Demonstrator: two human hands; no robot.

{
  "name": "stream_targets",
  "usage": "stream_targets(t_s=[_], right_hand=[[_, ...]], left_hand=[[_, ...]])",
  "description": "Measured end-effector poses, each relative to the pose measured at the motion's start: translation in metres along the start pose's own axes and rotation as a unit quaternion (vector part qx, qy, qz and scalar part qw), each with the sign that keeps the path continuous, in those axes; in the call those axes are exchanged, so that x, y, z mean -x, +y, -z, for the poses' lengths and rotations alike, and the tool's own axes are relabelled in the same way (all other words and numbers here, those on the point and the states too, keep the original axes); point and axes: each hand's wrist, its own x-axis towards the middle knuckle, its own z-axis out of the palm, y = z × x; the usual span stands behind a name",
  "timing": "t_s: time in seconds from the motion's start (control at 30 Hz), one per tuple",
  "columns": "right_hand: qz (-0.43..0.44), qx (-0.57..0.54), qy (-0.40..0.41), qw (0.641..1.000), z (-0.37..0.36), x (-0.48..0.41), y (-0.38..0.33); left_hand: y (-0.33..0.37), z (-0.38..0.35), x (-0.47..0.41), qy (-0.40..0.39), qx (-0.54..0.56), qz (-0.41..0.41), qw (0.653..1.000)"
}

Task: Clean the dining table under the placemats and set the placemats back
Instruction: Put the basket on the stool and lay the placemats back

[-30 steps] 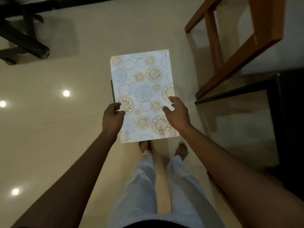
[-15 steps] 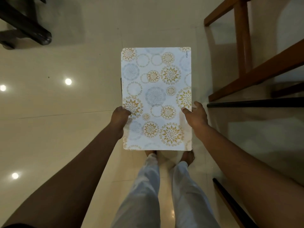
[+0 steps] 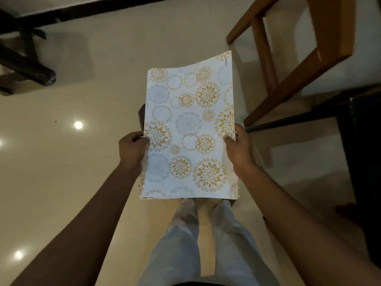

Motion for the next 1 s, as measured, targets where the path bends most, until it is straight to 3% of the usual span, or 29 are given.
stream_targets(t_s=[0.27,0.47,0.77,1.0], right_hand=[[0.095,-0.091,0.127,0.983,0.138,0.106,-0.051],[0.107,-0.175,0.237,0.950,0.262,0.192,-0.056],[0.063,-0.267,0.375,0.885,0.432,0.265,0.022],[0.015,-0.317,0.455,0.832,0.531,0.300,0.124]], left_hand=[[0.095,-0.016,0.129,-0.106,0.017,-0.198,0.974],[0.148,-0.080,0.251,-0.219,0.012,-0.281,0.934],[0.163,-0.225,0.402,-0.373,-0.065,-0.342,0.860],[0.100,-0.332,0.502,-0.437,-0.124,-0.356,0.817]])
